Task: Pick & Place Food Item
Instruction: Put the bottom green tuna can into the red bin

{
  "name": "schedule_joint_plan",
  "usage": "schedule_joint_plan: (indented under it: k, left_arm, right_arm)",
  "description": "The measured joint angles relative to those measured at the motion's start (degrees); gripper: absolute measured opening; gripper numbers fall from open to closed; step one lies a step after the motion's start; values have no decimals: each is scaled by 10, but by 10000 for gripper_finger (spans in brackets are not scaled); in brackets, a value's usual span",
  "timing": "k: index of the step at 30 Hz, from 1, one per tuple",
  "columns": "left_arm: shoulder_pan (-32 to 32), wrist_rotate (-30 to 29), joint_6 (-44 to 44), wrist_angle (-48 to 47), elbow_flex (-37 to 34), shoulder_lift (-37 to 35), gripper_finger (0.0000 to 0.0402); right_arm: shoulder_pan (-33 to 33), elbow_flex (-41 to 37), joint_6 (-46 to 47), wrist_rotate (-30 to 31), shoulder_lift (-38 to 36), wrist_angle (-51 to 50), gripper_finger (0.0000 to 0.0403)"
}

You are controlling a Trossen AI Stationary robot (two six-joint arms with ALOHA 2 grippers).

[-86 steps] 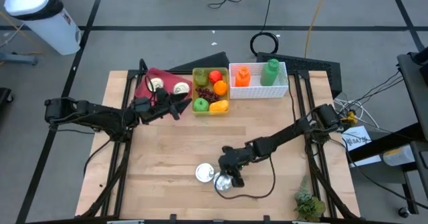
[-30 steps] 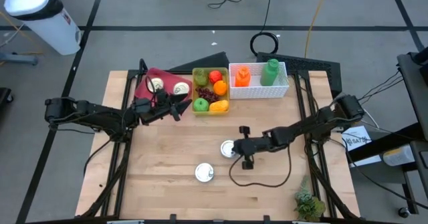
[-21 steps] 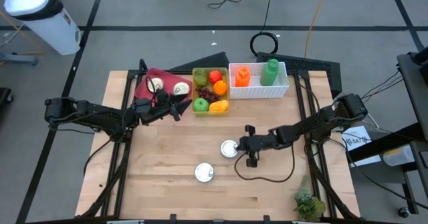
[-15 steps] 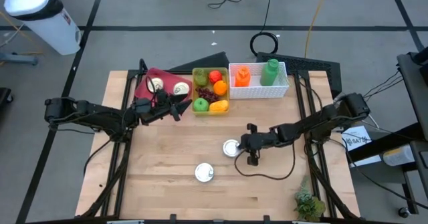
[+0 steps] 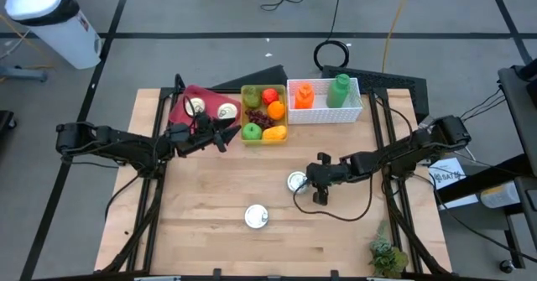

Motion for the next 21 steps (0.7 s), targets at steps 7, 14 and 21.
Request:
schedule_joint_plan:
  k: [7, 14, 21]
  left_arm:
    - [0, 0, 2, -1, 0, 0, 301]
    - [0, 1, 4, -1, 0, 0, 301]
    - [0, -4, 4, -2, 0, 0, 301]
  right_arm:
    - [-1, -2, 54, -44, 1, -53, 0]
    - [0, -19, 14, -65, 4, 121, 0]
    - [0, -20, -11, -65, 46, 220, 0]
